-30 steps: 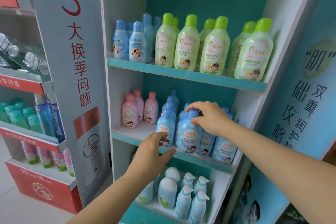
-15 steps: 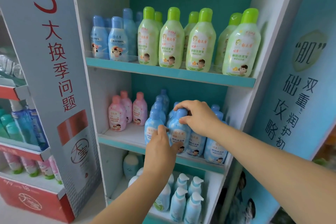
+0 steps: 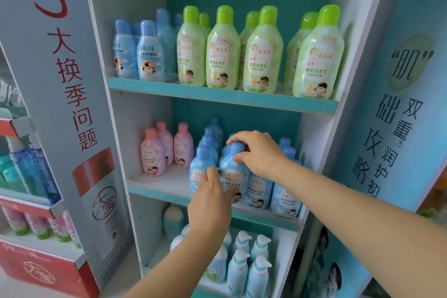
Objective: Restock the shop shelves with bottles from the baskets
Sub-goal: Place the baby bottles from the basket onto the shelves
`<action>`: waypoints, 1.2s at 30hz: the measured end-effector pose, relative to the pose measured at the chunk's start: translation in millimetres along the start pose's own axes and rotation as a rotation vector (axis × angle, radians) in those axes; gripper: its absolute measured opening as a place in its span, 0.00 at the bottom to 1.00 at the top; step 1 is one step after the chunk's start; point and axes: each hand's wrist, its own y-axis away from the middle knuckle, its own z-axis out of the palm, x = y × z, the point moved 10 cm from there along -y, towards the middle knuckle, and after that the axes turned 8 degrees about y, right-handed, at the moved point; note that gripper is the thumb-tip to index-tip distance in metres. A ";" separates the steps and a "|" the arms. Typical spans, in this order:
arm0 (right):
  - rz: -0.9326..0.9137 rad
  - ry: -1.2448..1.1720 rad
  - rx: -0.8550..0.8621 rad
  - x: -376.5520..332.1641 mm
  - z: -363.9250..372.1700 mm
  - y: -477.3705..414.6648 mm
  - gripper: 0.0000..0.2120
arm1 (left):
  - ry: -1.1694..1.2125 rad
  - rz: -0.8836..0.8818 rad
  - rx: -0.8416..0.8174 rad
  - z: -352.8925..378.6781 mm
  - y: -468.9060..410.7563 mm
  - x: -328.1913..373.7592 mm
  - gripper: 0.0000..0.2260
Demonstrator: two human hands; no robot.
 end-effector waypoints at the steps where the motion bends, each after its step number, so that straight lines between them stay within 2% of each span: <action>1: -0.001 -0.004 0.001 -0.4 0.6 -0.5 0.17 | -0.004 0.002 0.001 0.0 -0.1 -0.1 0.16; 17: 0.000 0.006 0.013 0.5 9.8 -2.6 0.17 | 0.054 -0.004 0.053 1.8 -7.3 -7.8 0.11; 23: 0.018 0.015 -0.002 6.3 19.5 -3.7 0.18 | -0.132 -0.006 0.039 1.1 -7.7 -13.9 0.15; 30: 0.041 0.006 0.027 8.6 18.4 -5.8 0.18 | -0.136 0.061 0.079 -20.7 -14.4 -6.6 0.20; 36: 0.047 0.045 0.020 3.9 13.7 -3.5 0.17 | -0.118 0.199 0.095 -44.2 -30.6 14.5 0.22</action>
